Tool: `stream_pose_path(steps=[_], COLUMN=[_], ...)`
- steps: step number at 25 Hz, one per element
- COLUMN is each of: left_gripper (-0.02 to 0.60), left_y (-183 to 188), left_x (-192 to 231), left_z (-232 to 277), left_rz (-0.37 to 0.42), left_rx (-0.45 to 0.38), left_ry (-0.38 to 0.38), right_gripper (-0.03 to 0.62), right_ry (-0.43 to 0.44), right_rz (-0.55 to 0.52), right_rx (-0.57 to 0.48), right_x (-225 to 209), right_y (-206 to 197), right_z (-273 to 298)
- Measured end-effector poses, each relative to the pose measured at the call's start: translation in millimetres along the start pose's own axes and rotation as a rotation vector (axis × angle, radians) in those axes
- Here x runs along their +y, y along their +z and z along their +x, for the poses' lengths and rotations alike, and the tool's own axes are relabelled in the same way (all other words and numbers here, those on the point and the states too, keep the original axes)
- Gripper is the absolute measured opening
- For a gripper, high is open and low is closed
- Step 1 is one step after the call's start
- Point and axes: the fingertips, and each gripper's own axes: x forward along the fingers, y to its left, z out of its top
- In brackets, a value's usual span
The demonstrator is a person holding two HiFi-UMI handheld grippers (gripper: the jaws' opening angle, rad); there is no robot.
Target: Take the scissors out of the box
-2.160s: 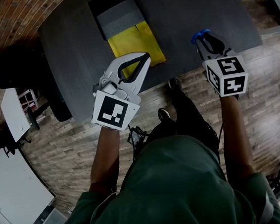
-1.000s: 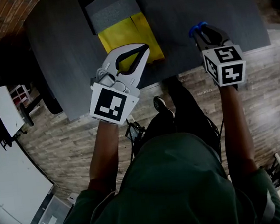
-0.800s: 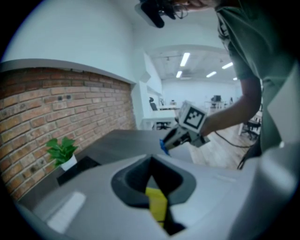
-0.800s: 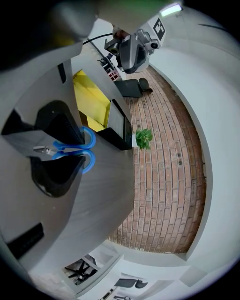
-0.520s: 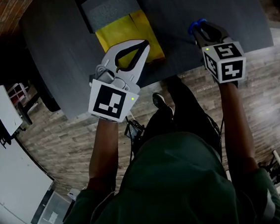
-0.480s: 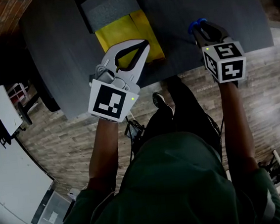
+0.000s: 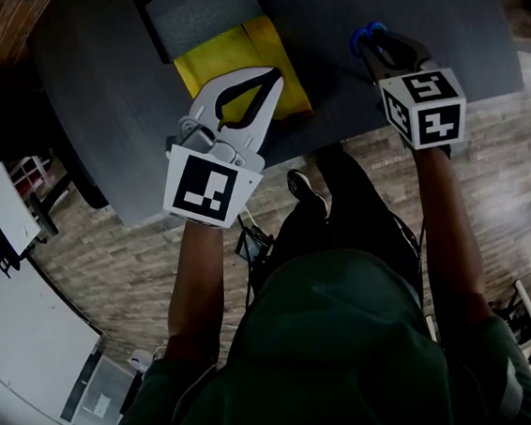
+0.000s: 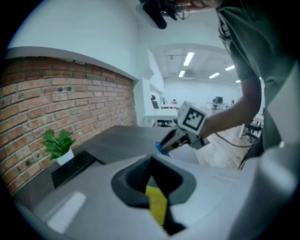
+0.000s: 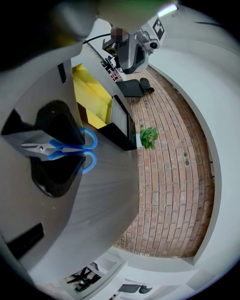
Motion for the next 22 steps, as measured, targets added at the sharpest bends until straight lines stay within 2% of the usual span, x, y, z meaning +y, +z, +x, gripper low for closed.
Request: stream_pose_path(steps=[22], left_gripper=[0.0], left_y=[-20.2], left_x=[14.4], left_z=[17.3], left_rz=[-0.049], left_rx=[0.032], left_ry=[0.018], right_gripper=[0.077], right_ry=[0.055], right_rz=[0.004], right_rx=[0.044], right_x=[-6.1], right_y=[-9.3], right_z=[43.9])
